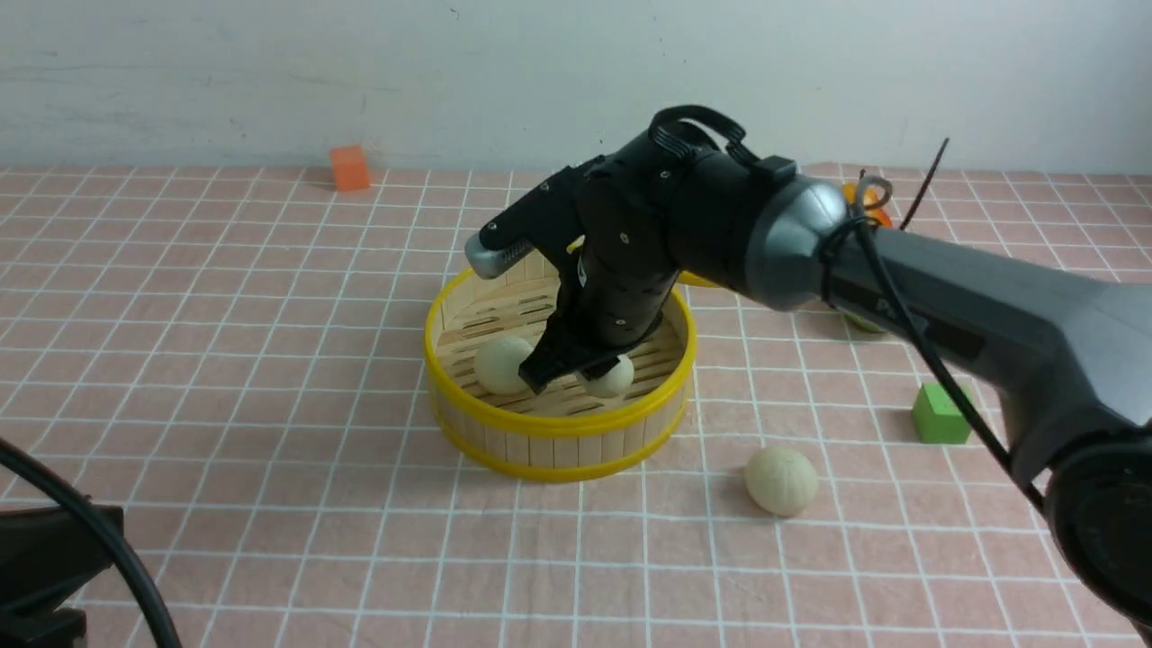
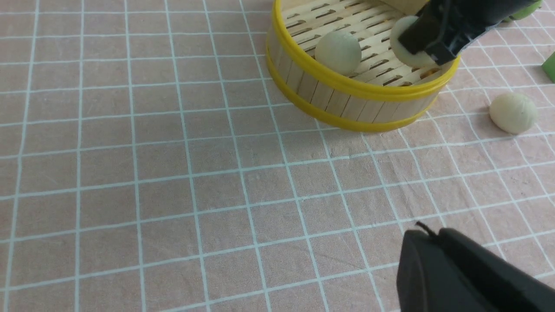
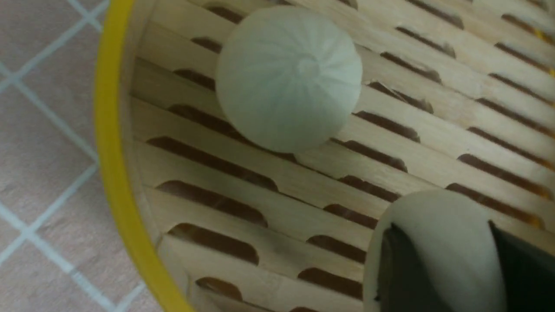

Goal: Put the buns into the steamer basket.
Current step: Use the right arm to put the steamed stuffed bun into the steamer, then use the right arm to grab a steamed stuffed bun

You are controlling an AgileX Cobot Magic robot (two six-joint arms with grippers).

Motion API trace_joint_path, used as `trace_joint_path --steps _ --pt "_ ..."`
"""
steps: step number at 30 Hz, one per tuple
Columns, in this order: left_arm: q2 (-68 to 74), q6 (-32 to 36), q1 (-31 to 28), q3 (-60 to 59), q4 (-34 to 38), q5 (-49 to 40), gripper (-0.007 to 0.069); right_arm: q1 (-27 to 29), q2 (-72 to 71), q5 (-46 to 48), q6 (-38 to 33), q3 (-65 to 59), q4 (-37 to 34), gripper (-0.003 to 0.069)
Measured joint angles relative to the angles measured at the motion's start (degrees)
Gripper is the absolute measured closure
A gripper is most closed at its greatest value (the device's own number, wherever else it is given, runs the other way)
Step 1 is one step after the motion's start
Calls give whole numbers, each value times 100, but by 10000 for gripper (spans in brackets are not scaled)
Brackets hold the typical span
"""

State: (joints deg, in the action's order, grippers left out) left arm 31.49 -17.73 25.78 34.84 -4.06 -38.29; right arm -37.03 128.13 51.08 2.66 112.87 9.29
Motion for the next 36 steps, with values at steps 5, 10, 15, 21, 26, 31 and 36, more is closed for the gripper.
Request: trace_joint_path --steps 5,10,15,21,26,31,36 --pt "0 0 0 0 0 -6 597 20 69 -19 177 28 -152 172" --pt "0 0 0 0 0 -33 596 14 -17 416 180 354 -425 58" --pt "0 0 0 0 0 -103 596 10 -457 1365 -42 847 -441 78" --pt "0 0 0 0 0 -112 592 28 -1018 1966 -370 979 139 142" --pt "0 0 0 0 0 -112 589 228 -1415 2005 -300 423 166 163" --pt "0 0 0 0 0 -112 587 625 -1777 1999 -190 -762 -170 165" --pt "0 0 0 0 0 -112 587 1022 -1837 1858 -170 -1885 -584 165"
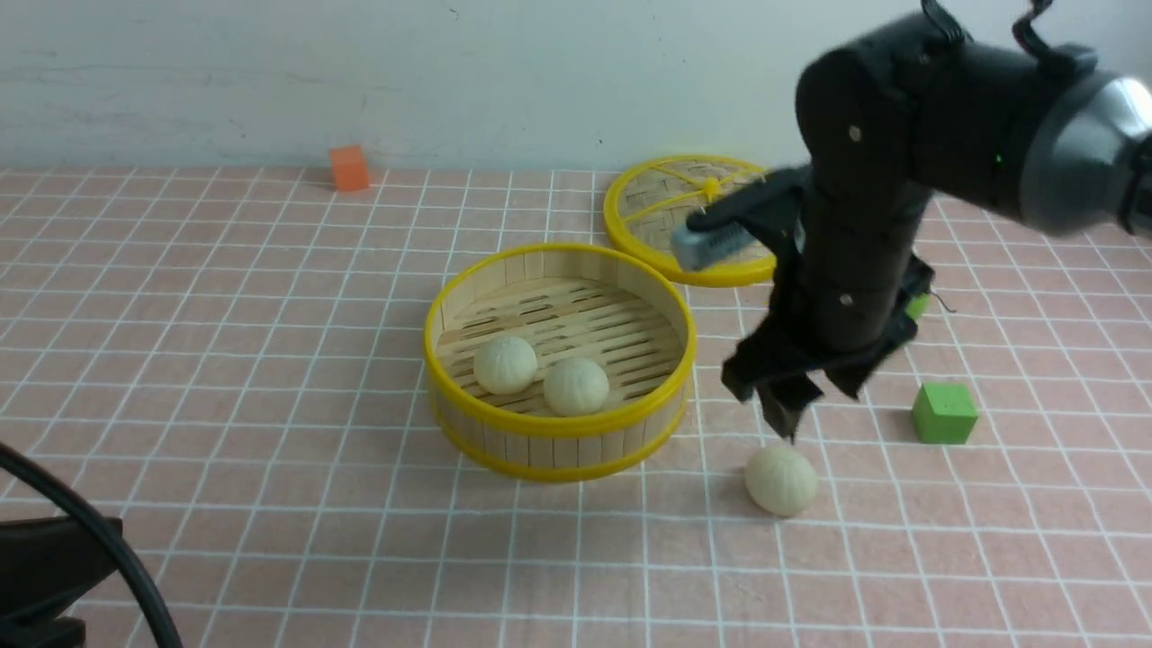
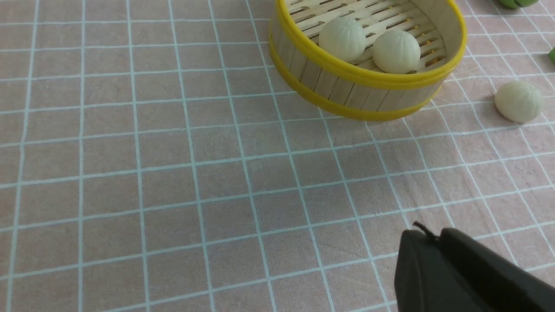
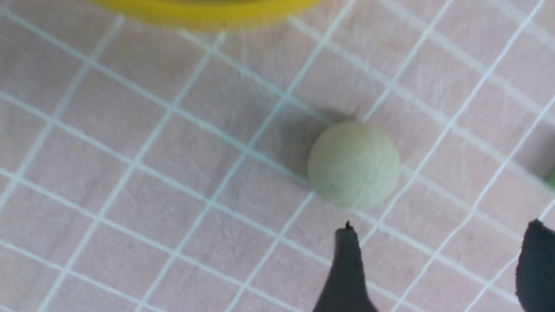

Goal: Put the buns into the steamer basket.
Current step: Use the right arm to grab a steamed stuffed bun

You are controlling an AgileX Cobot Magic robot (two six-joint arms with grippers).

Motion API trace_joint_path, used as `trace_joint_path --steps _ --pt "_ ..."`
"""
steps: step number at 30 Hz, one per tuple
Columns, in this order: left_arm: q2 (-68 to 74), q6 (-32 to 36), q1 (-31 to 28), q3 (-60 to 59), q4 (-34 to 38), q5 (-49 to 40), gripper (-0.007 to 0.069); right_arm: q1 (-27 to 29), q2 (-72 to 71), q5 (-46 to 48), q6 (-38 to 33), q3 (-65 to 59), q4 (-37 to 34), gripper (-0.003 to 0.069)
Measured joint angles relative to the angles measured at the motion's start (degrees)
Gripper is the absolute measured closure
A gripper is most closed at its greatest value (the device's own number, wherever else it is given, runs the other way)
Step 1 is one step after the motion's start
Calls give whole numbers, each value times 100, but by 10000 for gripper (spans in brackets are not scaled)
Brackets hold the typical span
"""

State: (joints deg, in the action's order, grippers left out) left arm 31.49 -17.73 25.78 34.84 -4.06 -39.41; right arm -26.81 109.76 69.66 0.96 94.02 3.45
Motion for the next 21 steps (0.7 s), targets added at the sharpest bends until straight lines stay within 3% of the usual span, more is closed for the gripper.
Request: trace_joint_path --steps 6,14,18,19,20,21 --pt "0 0 0 0 0 60 586 209 114 -1519 14 -1115 -467 165" --pt "0 0 0 0 -17 115 586 209 447 -1867 39 -1202 -267 198" --pt "0 0 0 0 -17 126 586 209 459 -1838 58 -1144 -173 365" --pt "0 0 0 0 -17 126 586 209 459 -1817 58 -1119 -166 375" --pt "0 0 0 0 -17 126 586 209 459 -1684 58 -950 -140 470" --pt "0 0 0 0 -17 126 586 203 459 -1601 58 -824 -138 519"
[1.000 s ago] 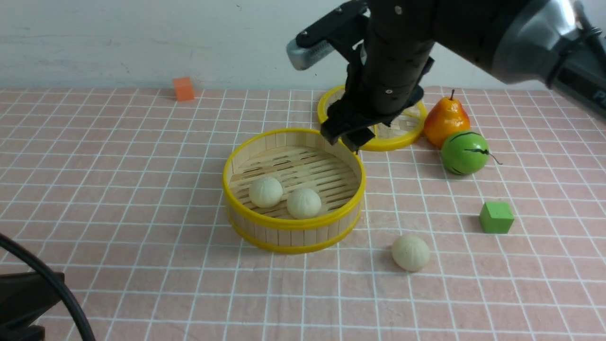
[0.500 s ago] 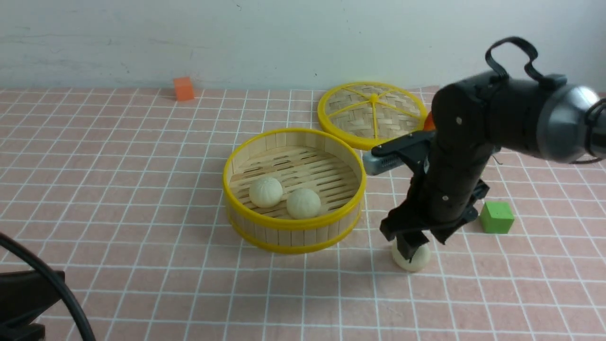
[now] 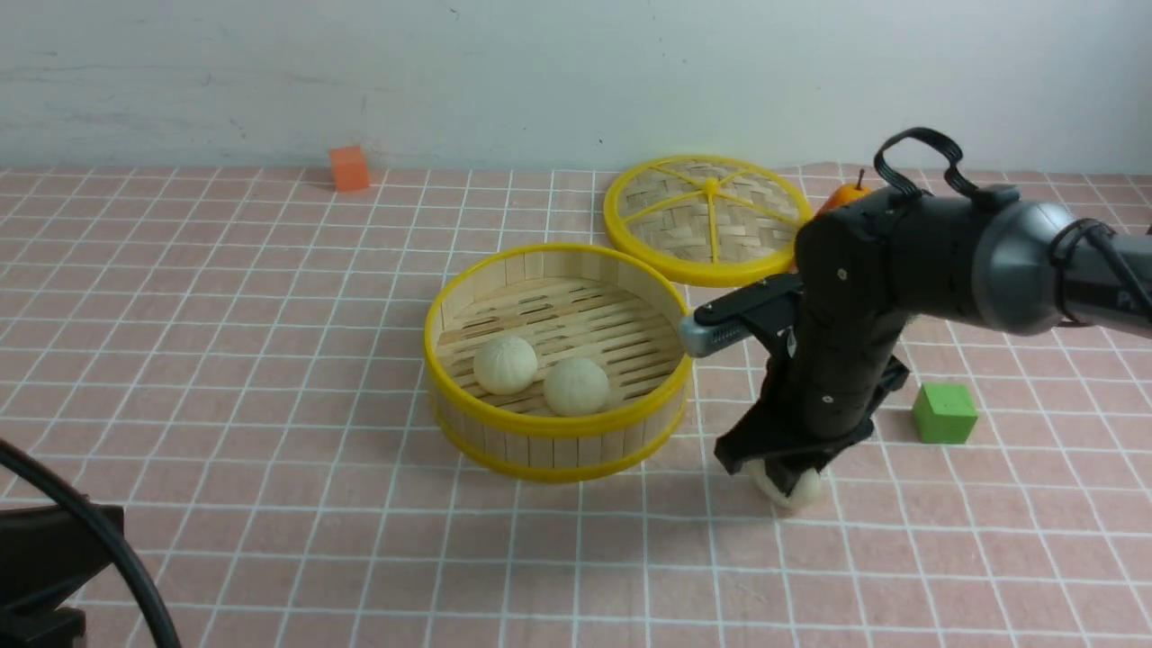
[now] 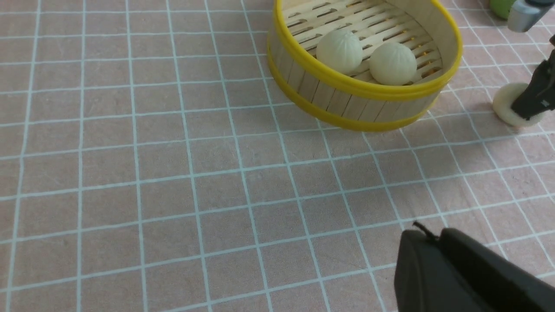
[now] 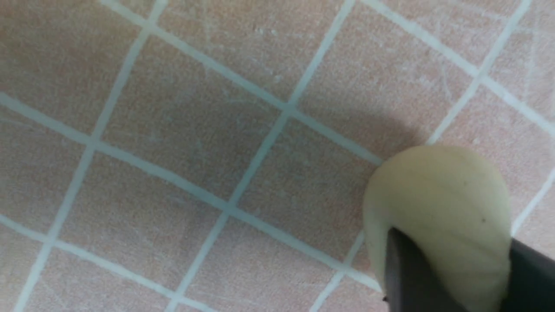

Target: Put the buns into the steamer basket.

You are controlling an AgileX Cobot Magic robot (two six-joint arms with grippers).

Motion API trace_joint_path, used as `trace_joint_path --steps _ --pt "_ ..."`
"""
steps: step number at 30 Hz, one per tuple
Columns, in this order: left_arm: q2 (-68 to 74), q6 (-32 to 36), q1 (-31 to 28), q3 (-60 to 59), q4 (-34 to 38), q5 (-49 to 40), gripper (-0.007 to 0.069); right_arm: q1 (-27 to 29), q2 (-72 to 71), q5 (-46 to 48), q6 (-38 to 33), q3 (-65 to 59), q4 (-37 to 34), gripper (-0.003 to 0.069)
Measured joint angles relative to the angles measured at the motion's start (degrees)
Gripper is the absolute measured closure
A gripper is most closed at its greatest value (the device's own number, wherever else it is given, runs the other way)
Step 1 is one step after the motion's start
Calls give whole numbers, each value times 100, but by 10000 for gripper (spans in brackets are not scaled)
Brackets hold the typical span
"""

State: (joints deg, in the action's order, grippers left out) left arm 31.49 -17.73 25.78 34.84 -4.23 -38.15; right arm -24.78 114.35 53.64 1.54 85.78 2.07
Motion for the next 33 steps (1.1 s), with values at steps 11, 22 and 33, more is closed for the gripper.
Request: trace_joint_path --steps 11,22,33 --pt "0 0 0 0 -5 2 586 -531 105 -91 -227 2302 2 639" --pt "0 0 0 0 39 2 586 -567 1464 -969 -254 2547 0 508" --pt "0 0 0 0 45 -91 586 -567 1425 -767 296 2777 98 102"
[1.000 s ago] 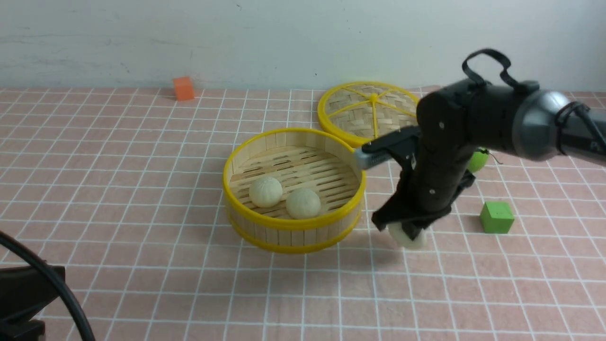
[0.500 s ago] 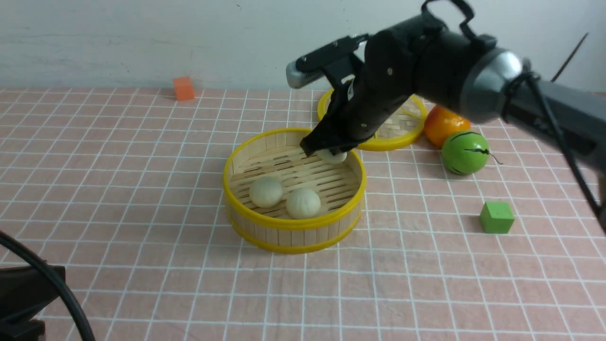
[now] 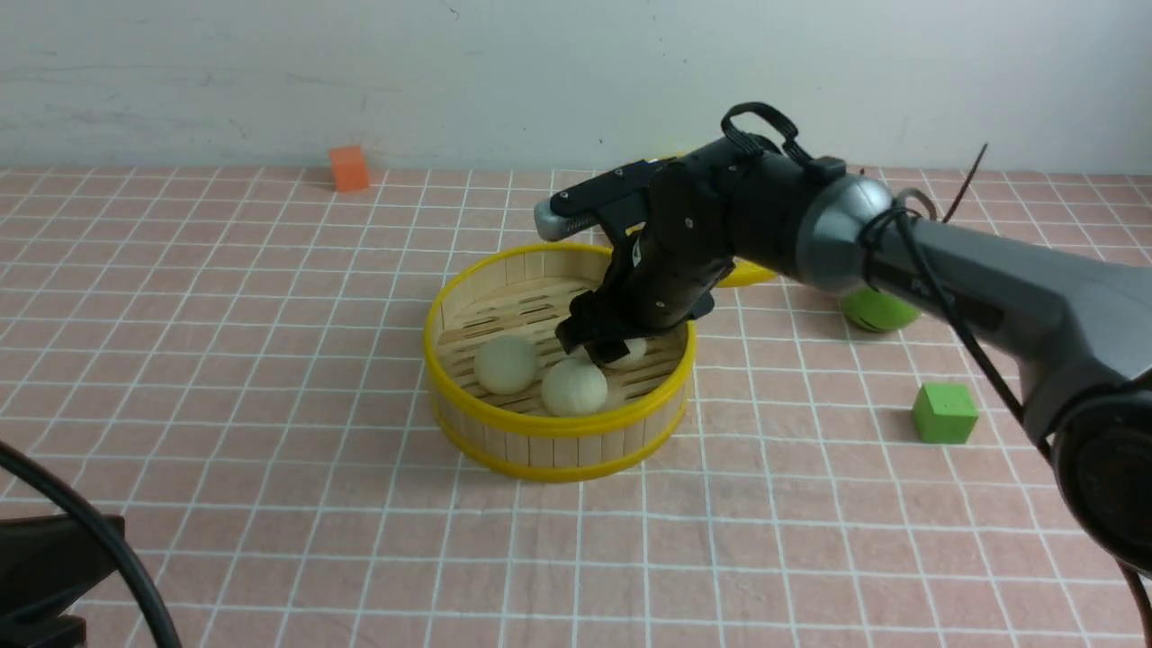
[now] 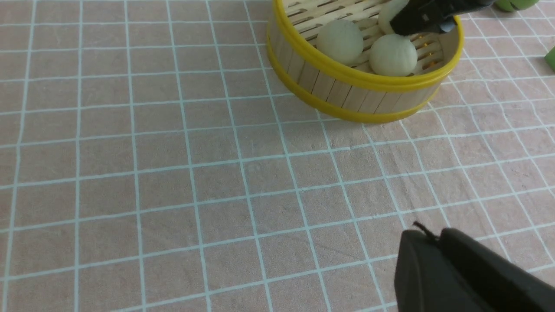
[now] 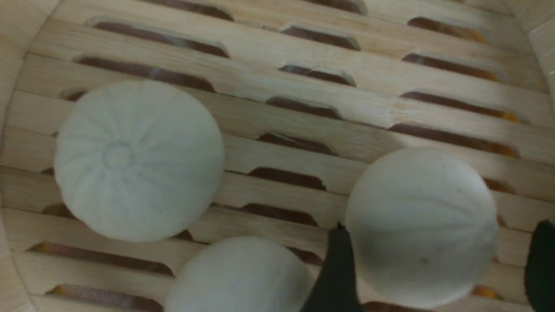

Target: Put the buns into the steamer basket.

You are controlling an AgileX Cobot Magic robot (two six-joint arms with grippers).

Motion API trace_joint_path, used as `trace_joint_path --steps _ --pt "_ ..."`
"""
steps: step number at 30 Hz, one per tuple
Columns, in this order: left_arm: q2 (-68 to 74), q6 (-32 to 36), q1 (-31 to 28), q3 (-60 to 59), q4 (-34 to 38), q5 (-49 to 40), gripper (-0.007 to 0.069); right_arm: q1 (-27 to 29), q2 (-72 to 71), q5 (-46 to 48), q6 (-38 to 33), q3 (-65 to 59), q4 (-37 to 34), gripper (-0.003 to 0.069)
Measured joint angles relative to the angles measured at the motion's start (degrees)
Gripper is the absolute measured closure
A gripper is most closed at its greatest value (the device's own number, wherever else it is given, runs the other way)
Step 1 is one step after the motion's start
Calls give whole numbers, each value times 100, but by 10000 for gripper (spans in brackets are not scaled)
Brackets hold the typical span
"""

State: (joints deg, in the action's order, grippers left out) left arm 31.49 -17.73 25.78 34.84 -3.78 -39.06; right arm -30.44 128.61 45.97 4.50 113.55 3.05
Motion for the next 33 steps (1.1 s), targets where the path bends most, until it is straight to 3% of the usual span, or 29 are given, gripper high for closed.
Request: trace_joint_path --steps 4,6,12,14,17,24,26,33 --pt "0 0 0 0 0 0 586 0 -341 717 9 440 6 76" --pt "0 0 0 0 5 -12 586 0 -647 1345 -68 806 6 120" --pt "0 0 0 0 5 -36 586 0 -1464 2442 -620 1226 6 386" --pt "0 0 0 0 5 -36 585 0 -1944 2558 -892 1226 -1 568" --pt "0 0 0 0 10 -36 582 0 -2518 2569 -1154 995 -187 668" --pt "0 0 0 0 10 -39 572 0 -4188 2603 -1474 -406 -677 680" --pt "0 -5 0 0 10 -39 570 0 -5028 2559 -1482 -1368 -683 679" --pt "0 -5 0 0 10 -39 562 0 -7100 1275 -1131 -3822 -683 676"
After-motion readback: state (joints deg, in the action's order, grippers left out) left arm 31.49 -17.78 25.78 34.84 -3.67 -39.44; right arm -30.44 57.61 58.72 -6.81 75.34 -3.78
